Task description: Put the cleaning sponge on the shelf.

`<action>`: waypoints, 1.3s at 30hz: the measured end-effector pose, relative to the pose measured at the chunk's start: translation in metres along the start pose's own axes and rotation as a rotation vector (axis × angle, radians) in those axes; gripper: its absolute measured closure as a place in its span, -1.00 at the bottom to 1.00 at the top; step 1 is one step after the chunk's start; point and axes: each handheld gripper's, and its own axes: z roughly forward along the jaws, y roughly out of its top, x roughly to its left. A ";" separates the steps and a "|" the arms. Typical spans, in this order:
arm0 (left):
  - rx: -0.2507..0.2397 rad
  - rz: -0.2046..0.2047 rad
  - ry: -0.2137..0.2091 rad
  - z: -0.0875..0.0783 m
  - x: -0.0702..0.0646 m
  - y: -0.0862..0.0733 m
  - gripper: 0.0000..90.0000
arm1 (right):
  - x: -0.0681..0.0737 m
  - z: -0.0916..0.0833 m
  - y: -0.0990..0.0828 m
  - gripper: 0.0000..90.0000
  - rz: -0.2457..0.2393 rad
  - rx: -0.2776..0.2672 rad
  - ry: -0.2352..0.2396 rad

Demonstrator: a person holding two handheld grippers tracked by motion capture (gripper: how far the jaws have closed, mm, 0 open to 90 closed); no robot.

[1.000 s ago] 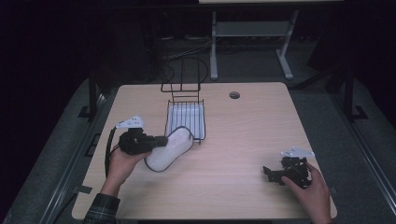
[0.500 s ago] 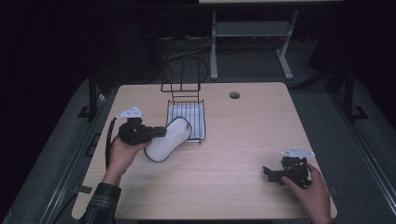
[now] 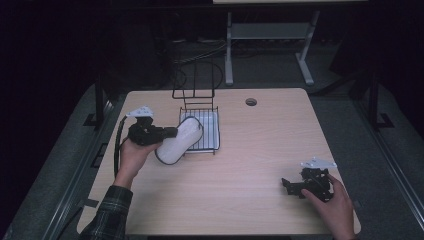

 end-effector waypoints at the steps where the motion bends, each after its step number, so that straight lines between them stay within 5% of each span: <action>1: -0.001 0.000 0.003 0.001 0.001 0.001 0.83 | 0.000 0.000 0.000 -1.00 0.001 0.000 0.000; 39: -0.019 -0.049 0.025 0.058 0.033 0.032 0.83 | 0.000 0.000 0.000 -1.00 0.001 0.000 0.001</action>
